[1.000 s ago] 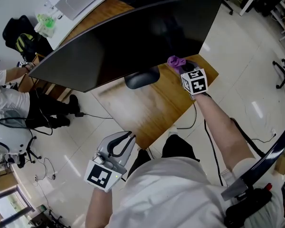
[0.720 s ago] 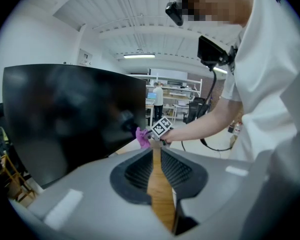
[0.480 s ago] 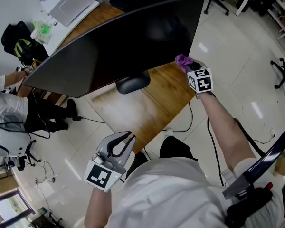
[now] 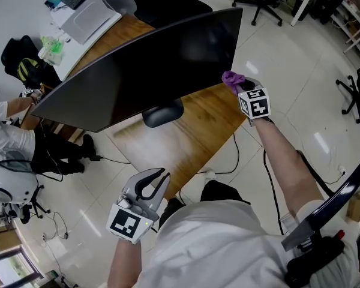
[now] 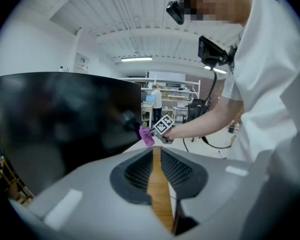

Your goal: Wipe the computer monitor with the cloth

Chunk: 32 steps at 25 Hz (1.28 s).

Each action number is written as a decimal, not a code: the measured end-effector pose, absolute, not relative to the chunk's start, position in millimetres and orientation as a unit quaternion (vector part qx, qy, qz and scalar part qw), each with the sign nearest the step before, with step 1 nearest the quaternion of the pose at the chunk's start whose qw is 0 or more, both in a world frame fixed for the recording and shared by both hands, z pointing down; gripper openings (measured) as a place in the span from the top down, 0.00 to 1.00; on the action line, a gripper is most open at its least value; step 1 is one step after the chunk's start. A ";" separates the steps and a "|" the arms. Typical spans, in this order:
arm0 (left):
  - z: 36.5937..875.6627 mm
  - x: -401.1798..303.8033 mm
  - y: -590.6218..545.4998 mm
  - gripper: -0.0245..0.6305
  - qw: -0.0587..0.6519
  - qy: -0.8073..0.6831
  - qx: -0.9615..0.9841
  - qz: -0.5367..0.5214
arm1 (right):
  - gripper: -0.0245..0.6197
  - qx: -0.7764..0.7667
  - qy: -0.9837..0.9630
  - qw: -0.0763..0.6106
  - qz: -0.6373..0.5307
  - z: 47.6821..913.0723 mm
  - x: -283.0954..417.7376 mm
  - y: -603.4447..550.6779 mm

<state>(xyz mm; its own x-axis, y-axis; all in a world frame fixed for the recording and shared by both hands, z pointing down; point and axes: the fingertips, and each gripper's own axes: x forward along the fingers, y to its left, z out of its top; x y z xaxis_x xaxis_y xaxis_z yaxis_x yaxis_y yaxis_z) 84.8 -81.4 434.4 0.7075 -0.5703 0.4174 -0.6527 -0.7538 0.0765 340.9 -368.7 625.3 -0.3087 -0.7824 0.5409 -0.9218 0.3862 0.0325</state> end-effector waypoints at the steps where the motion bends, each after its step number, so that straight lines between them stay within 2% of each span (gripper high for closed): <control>1: 433.7 85.6 -81.9 0.85 0.109 -0.333 0.918 0.185 | 0.89 0.537 -0.796 0.242 0.141 620.1 342.9 -369.8; 17: 414.9 85.1 -89.5 0.85 0.078 -0.321 0.929 0.163 | 0.89 0.544 -0.805 0.220 0.082 518.3 350.6 -385.3; 32: 405.8 77.7 -85.7 0.85 0.059 -0.334 0.931 0.134 | 0.89 0.558 -0.818 0.140 0.011 364.6 355.1 -400.8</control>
<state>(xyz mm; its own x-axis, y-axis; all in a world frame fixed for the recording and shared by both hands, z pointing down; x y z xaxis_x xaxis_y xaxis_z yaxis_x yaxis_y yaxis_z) 77.7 -85.7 405.8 0.7410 -0.6060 0.2894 -0.6377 -0.7700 0.0203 355.1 -400.8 364.6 -0.3375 -0.9100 0.2409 -0.9162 0.3763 0.1376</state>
